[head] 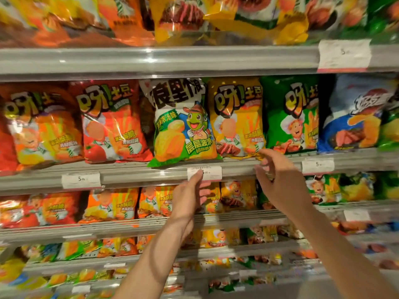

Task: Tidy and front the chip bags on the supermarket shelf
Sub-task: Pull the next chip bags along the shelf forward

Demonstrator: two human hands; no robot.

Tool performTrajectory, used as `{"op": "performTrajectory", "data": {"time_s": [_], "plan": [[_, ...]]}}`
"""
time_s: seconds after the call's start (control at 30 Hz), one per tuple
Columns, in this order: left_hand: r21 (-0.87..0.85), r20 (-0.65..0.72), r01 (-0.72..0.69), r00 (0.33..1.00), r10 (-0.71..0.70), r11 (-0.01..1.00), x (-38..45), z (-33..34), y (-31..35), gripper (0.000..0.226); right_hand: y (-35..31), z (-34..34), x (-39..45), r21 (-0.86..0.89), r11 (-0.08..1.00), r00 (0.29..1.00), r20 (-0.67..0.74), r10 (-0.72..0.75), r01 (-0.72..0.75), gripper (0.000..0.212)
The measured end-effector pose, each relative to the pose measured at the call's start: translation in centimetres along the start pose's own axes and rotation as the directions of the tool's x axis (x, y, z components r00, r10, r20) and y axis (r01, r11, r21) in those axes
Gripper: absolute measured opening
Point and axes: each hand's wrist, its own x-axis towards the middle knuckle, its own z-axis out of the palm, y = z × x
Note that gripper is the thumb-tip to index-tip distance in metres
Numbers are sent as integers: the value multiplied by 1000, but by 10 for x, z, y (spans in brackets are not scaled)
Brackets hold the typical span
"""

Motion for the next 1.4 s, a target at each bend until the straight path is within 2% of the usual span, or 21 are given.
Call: {"op": "performTrajectory", "data": {"time_s": [0.07,0.1,0.23,0.33,0.4,0.5,0.6,0.7,0.87,1.0,1.13,1.4], "plan": [[-2,16,-9,1000,9,1000,2,-2,-1,29,-4,-1,8,-5,999,997,-65,-48,48,32],[4,21,-14,1000,14,1000,3,-3,-2,30,-9,-4,13,25,1000,997,-71,-10,12,30],[61,32,-40,999,38,997,2,-7,-2,38,-34,-14,39,208,970,992,55,116,-125,30],[78,52,-63,997,59,995,0,-8,-1,40,-66,-19,66,297,946,987,135,92,-129,35],[84,56,-72,996,67,994,0,-8,-2,41,-86,-15,86,315,941,972,231,50,-123,46],[101,56,-77,996,72,992,0,-9,-1,43,-109,-1,113,355,917,918,396,31,-184,83],[115,63,-83,995,77,990,1,-10,-2,44,-121,12,130,341,897,871,483,89,-281,110],[120,66,-90,994,82,989,2,-11,-3,43,-129,21,138,336,852,831,526,184,-401,122],[118,54,-65,997,59,991,7,-11,-4,46,-138,43,142,443,728,816,507,279,-524,114],[87,49,-22,999,17,996,10,-11,-4,44,-135,45,137,557,664,859,417,296,-499,103],[98,47,-26,999,22,995,10,-12,-5,51,-137,53,132,537,703,873,406,270,-467,107],[143,58,-43,998,35,989,8,-14,-4,51,-140,71,129,512,732,876,414,249,-450,118]]}}
